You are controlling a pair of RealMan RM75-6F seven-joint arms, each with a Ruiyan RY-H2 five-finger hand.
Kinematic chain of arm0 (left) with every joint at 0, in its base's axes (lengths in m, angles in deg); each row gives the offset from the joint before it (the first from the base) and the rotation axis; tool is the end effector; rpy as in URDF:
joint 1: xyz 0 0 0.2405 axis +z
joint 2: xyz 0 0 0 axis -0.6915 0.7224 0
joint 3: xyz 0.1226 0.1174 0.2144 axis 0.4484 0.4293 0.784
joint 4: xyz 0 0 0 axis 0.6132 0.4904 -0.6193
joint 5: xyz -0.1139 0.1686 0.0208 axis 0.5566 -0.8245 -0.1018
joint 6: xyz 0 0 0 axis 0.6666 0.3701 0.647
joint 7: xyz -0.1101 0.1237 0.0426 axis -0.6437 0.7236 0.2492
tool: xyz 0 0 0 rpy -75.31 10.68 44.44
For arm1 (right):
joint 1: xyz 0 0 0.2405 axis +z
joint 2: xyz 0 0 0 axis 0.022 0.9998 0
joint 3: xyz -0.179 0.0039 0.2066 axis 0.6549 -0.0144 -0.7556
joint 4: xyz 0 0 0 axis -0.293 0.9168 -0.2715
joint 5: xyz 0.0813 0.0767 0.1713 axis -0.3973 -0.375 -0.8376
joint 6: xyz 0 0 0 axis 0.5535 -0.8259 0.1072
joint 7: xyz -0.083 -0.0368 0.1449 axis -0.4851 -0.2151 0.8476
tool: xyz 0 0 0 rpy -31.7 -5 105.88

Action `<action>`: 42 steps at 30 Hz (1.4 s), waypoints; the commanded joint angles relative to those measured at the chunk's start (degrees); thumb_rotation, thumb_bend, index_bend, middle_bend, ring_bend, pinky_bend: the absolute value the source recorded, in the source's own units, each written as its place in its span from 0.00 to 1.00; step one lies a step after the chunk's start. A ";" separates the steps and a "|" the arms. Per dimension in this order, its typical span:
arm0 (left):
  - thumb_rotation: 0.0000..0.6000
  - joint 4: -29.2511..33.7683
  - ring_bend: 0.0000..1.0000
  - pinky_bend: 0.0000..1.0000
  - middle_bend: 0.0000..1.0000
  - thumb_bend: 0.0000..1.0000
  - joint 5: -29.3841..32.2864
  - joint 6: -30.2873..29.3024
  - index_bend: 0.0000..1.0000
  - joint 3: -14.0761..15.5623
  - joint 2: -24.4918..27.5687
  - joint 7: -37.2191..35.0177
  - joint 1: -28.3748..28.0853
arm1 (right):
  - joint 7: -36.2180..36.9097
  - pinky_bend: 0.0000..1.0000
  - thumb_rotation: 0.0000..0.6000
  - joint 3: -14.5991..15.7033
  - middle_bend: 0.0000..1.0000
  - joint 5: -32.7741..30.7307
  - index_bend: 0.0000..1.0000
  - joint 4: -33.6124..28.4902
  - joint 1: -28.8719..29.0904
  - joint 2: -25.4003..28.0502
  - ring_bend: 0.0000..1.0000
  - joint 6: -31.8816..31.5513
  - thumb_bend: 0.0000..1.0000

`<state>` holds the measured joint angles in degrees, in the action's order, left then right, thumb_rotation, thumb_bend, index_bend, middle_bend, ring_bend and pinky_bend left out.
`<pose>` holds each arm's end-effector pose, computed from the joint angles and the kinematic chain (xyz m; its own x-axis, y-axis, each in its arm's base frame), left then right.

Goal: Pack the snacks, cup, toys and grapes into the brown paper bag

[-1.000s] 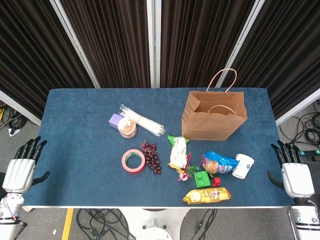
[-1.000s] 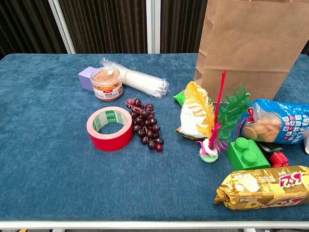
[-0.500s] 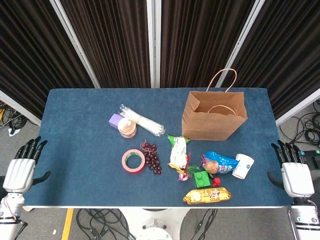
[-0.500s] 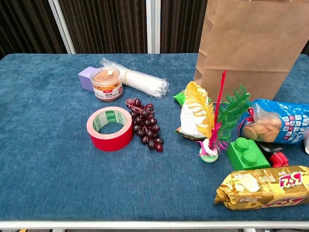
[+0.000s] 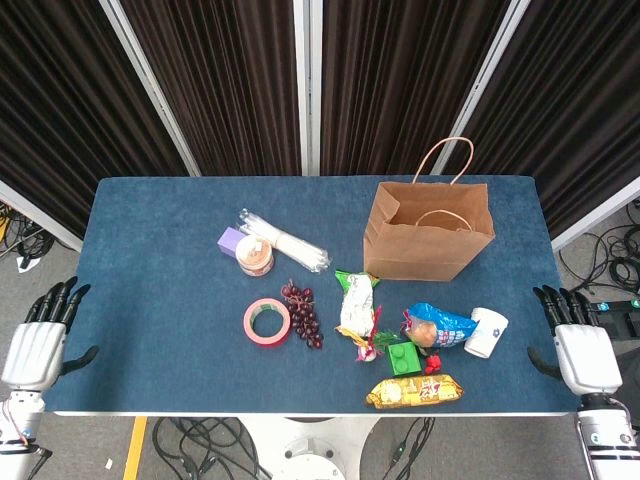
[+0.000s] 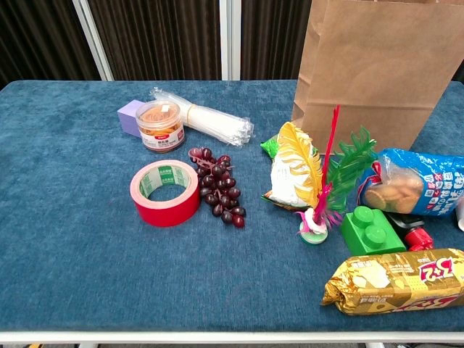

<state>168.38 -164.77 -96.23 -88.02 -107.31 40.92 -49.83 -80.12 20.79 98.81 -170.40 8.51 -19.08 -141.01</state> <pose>-0.3267 0.2134 0.1454 0.4344 0.0138 0.9006 0.9006 -0.0239 -0.4340 -0.3054 -0.2198 0.1629 0.4604 -0.1322 0.8778 -0.8851 0.0076 0.4653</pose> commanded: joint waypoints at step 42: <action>1.00 -4.51 0.03 0.17 0.13 0.23 2.24 2.15 0.14 0.01 -0.28 -3.52 0.42 | -40.59 0.21 1.00 -1.41 0.16 -37.29 0.08 -3.69 24.48 -22.23 0.06 8.44 0.15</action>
<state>163.88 -162.55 -94.10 -88.02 -107.58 37.42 -49.40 -120.58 19.31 62.01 -174.34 32.72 -41.16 -132.49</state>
